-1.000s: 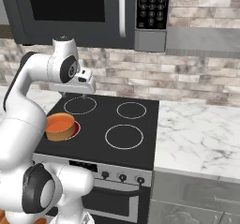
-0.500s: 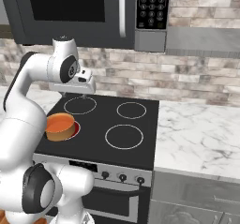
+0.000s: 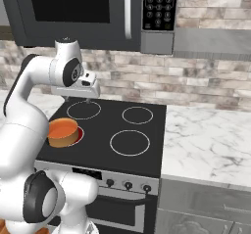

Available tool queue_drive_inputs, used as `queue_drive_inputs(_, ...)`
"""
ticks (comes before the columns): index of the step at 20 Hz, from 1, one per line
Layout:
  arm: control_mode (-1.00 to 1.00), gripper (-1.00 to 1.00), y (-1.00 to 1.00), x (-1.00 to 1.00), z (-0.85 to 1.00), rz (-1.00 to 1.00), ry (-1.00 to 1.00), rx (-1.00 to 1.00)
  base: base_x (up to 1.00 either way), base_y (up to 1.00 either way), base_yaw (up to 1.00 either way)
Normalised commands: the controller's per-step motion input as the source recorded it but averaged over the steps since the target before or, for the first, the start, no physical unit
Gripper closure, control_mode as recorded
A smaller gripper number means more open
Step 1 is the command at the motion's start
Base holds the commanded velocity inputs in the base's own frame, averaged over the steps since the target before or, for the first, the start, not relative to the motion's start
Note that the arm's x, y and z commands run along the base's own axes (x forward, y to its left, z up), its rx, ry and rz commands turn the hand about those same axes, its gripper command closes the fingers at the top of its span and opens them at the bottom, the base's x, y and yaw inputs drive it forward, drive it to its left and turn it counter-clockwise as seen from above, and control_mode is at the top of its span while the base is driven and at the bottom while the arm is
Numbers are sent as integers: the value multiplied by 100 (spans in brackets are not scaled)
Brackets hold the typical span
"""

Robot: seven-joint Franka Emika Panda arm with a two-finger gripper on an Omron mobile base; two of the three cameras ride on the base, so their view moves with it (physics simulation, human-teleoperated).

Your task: Wait until the marinara sauce is simmered to a deep red color and then turn off the stove.

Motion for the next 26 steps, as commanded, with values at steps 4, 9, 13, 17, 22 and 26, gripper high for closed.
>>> queue_drive_inputs(4,-100,-100,0,0,0,0,0,0,0,0,0)
queue_drive_inputs(9,-100,-100,0,0,0,0,0,0,0,0,0)
queue_drive_inputs(13,-100,-100,0,0,0,0,0,0,0,0,0)
queue_drive_inputs(17,-100,-100,0,0,0,0,0,0,0,0,0)
queue_drive_inputs(22,-100,-100,0,0,0,0,0,0,0,0,0)
queue_drive_inputs(26,-100,-100,0,0,0,0,0,0,0,0,0)
